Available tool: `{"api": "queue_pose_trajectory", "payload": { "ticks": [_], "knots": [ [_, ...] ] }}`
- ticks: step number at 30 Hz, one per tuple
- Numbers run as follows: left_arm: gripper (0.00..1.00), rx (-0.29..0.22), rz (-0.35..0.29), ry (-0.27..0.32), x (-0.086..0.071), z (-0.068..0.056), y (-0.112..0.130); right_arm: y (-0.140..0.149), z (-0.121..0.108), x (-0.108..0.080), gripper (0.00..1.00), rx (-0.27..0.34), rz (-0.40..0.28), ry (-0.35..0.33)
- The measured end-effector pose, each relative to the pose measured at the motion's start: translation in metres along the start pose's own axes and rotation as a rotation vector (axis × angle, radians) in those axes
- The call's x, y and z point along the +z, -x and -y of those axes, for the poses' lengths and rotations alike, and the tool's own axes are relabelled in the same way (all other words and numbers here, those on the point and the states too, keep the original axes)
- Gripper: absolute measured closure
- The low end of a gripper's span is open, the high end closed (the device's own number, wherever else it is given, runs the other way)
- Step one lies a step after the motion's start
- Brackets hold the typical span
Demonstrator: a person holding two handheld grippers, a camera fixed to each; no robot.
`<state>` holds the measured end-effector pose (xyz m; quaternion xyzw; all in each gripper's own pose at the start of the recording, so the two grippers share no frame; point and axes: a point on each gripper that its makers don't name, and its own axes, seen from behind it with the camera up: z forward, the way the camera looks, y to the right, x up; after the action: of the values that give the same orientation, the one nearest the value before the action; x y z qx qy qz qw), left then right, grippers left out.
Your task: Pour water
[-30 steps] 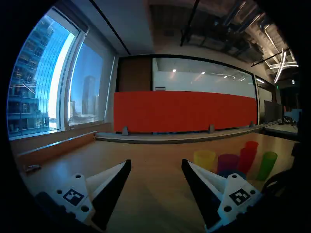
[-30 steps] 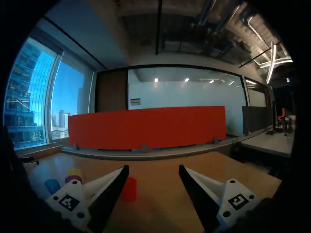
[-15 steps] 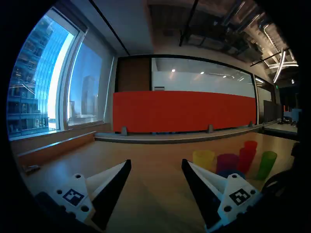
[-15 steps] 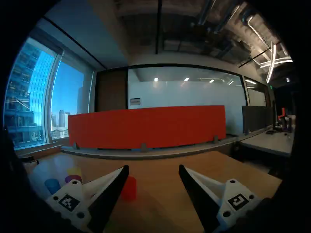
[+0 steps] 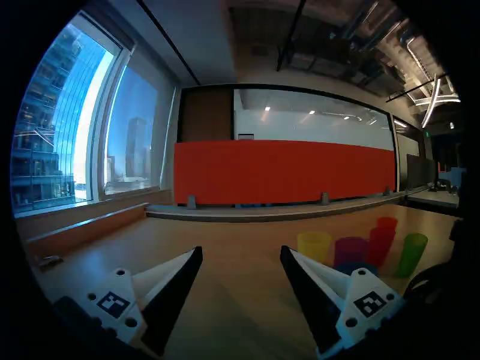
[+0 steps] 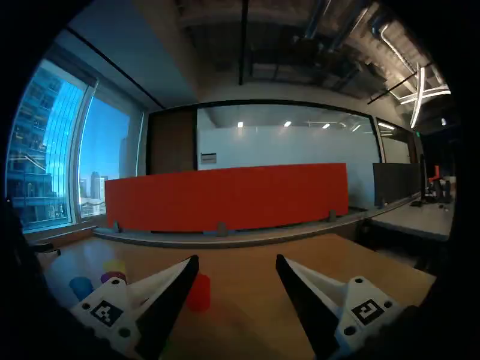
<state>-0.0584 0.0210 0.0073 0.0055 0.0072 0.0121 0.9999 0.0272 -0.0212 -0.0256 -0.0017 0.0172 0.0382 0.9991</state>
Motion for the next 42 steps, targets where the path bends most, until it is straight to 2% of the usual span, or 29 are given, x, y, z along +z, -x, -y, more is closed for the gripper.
{"api": "queue_pose_trajectory", "payload": {
  "ticks": [11, 21, 30, 42],
  "knots": [
    [0.04, 0.001, 0.0, 0.0, -0.001, 0.0, 0.001, 0.001, -0.002, -0.001, 0.01, -0.048, -0.019, -0.001],
    [0.04, 0.001, 0.001, 0.0, -0.001, 0.0, 0.001, 0.013, 0.01, 0.004, 0.01, -0.099, -0.027, -0.014],
    [0.04, 0.001, 0.0, 0.0, -0.001, 0.0, 0.0, 0.029, 0.014, 0.008, 0.01, -0.087, -0.031, -0.024],
    [0.04, 0.001, 0.0, 0.0, -0.001, 0.001, 0.0, 0.047, -0.011, 0.018, 0.01, -0.072, -0.026, 0.007]
  ]
}}
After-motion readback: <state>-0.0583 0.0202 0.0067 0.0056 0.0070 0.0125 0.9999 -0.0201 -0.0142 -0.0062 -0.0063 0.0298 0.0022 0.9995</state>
